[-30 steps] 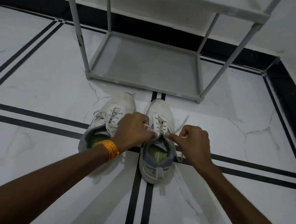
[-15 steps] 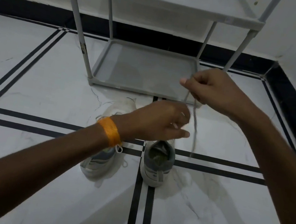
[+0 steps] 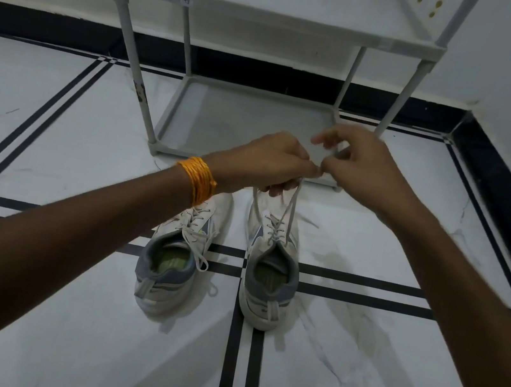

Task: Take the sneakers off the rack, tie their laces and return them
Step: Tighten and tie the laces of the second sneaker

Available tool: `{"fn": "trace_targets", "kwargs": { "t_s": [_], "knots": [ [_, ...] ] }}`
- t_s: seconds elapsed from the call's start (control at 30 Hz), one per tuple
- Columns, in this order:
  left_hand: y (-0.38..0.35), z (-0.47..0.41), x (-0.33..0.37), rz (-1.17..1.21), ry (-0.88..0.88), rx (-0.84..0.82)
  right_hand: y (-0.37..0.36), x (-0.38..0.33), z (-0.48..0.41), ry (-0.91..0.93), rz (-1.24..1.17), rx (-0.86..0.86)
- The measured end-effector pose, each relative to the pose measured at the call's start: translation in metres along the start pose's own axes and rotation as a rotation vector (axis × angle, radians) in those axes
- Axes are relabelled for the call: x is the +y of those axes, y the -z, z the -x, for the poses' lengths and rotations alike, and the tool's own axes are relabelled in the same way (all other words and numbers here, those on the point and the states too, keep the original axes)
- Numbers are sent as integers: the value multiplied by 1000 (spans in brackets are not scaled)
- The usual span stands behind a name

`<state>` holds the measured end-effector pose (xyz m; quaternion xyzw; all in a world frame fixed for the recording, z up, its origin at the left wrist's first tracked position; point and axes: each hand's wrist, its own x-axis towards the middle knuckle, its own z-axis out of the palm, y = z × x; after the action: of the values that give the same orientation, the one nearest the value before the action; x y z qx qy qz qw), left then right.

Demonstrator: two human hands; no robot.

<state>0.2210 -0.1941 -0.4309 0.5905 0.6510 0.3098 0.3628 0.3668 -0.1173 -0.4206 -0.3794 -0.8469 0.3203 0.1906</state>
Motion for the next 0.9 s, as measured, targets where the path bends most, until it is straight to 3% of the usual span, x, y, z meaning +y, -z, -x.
{"fn": "trace_targets", "kwargs": {
  "t_s": [0.07,0.13,0.37,0.6,0.67,0.8,0.9],
  "knots": [
    [2,2,-2,138,41,-20,-4,2,12,-81,-86,-226],
    [3,2,-5,209,73,-29,-9,3,21,-101,-187,-321],
    [13,5,-6,277,112,-37,-7,3,22,28,-222,45],
    [12,6,-22,401,41,-204,7,-30,16,-53,-585,53],
    [4,4,-22,198,3,-105,6,-35,11,-95,-667,57],
    [-27,4,-20,-215,-241,340,-4,-31,1,-171,-884,70],
    [-35,6,-26,-453,-385,564,-10,-19,-3,-299,-1069,153]
  ]
}}
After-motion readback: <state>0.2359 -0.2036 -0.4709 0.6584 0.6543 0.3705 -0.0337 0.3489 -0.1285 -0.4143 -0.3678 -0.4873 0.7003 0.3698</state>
